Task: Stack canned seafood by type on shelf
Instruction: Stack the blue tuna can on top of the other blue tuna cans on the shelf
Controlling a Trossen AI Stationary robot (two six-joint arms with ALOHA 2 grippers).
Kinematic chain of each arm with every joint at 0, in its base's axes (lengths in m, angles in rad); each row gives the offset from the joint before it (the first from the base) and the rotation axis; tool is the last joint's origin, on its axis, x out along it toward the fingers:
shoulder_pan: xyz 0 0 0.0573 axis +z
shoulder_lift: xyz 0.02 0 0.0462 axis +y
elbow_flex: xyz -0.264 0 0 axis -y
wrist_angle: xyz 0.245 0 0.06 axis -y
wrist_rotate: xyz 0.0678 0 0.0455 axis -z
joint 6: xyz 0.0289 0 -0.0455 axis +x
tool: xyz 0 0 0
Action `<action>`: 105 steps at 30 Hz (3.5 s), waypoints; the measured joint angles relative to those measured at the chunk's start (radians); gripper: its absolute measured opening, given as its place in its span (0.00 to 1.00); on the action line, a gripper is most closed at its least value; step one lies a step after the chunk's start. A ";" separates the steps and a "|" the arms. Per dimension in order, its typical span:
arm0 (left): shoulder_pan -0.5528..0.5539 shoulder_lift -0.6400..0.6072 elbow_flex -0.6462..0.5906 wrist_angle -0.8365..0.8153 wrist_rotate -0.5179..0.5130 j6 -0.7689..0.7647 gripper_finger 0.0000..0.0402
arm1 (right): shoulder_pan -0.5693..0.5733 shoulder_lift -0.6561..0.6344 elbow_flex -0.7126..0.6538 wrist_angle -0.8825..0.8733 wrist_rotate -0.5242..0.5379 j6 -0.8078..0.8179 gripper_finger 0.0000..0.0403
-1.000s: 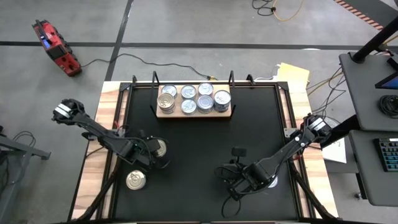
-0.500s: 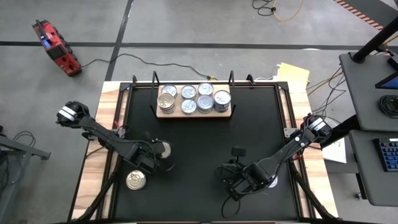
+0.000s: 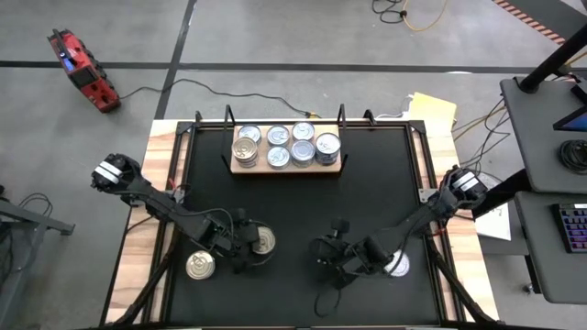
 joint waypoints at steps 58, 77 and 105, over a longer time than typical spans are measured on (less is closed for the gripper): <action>-0.187 -0.035 -0.125 0.107 -0.220 0.025 0.00 | -0.281 0.136 -0.013 0.544 -0.323 0.140 0.15; -0.218 -0.032 -0.130 0.119 -0.218 0.025 0.00 | -0.281 0.136 -0.048 0.536 -0.323 0.275 0.63; -0.240 -0.028 -0.175 0.213 -0.247 0.000 0.00 | -0.344 0.406 0.141 0.682 -0.527 0.282 0.78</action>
